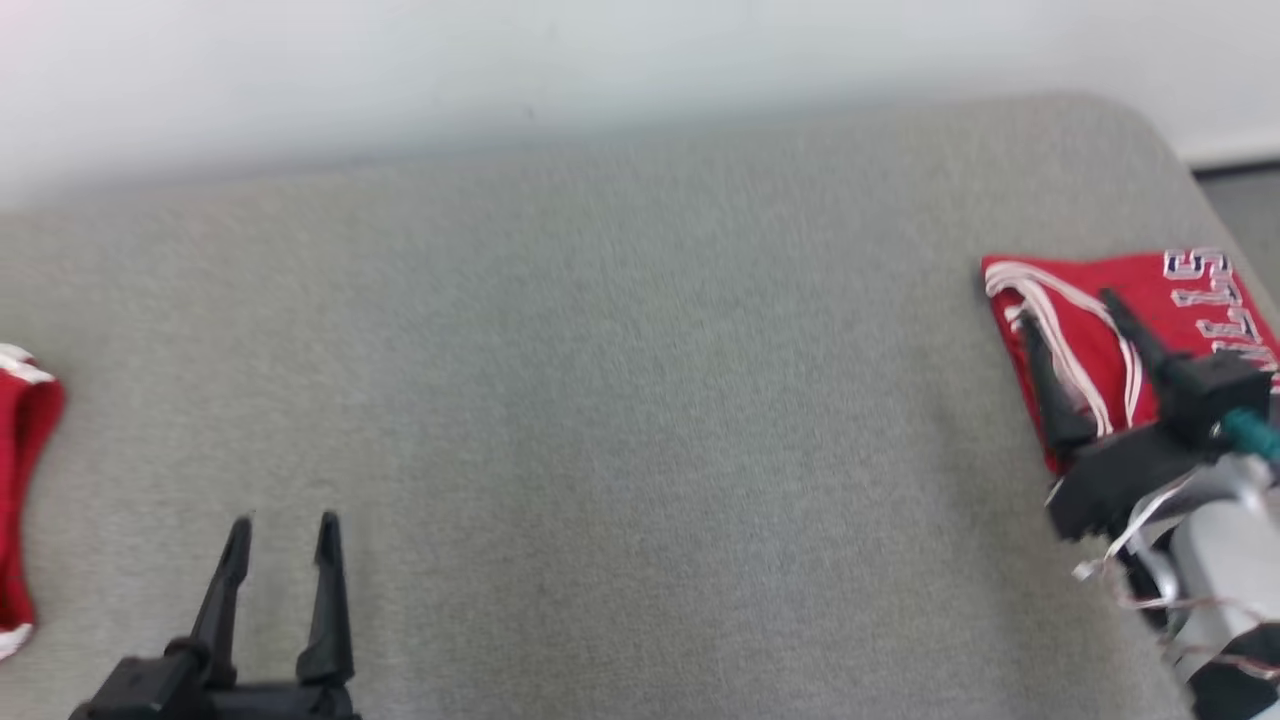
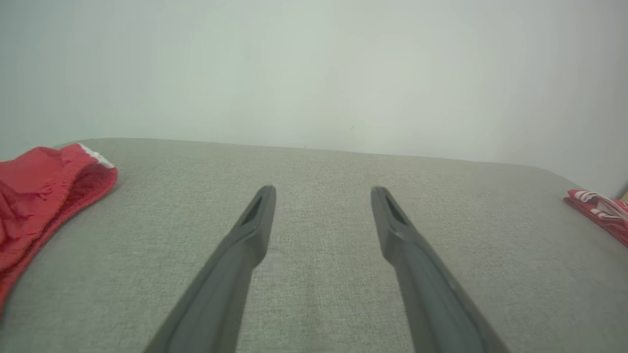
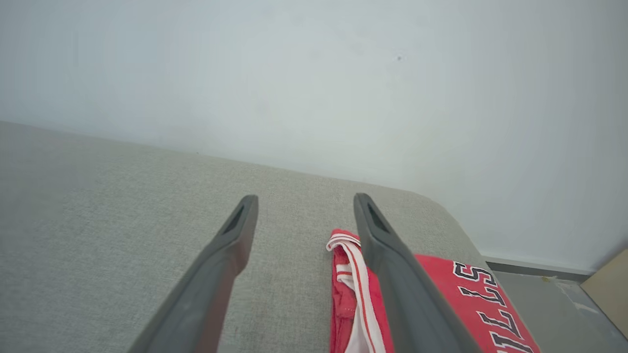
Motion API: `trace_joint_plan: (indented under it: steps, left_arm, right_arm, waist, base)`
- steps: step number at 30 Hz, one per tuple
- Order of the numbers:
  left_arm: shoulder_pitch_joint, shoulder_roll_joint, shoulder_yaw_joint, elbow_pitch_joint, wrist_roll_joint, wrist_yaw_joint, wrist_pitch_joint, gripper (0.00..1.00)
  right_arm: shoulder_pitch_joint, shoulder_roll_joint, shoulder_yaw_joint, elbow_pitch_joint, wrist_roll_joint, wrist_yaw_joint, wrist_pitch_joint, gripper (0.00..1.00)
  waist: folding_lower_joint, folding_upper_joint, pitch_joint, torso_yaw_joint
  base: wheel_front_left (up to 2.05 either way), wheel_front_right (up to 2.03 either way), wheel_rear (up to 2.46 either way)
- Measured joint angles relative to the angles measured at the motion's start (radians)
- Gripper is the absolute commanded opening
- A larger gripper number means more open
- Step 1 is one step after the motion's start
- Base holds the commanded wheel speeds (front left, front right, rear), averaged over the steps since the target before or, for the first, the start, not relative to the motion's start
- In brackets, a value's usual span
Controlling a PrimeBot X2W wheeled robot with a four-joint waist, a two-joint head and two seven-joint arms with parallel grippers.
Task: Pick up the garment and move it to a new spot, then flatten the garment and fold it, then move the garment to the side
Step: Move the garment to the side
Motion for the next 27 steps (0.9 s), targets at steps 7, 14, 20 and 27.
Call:
trace_joint_plan:
  steps: [7,14,20,27]
  left_arm:
    - [0.042,-0.004,0.026,0.041,0.002,0.007,0.000,1.00]
    - [0.060,-0.004,0.027,0.050,0.015,0.008,0.000,1.00]
    - [0.067,-0.004,0.031,0.068,0.018,0.009,0.000,1.00]
    - [0.078,-0.005,0.032,0.111,0.011,0.016,0.000,1.00]
  right_arm:
    - [0.129,0.065,-0.008,-0.064,0.035,0.000,-0.033,1.00]
    - [0.230,0.133,-0.086,-0.099,0.039,0.000,-0.051,1.00]
    - [0.303,0.208,-0.158,-0.109,0.002,0.000,-0.058,1.00]
    - [0.340,0.237,-0.173,-0.104,-0.029,0.000,-0.061,1.00]
  waist:
    - [0.0000,0.0000,-0.107,0.030]
    - [0.0001,0.0000,-0.177,0.058]
    - [0.0002,0.0000,-0.207,0.075]
    - [0.0003,0.0001,-0.222,0.077]
  base:
    - [0.00,0.00,0.00]
    - [0.00,0.00,0.00]
    - [0.00,0.00,0.00]
    - [0.00,0.00,0.00]
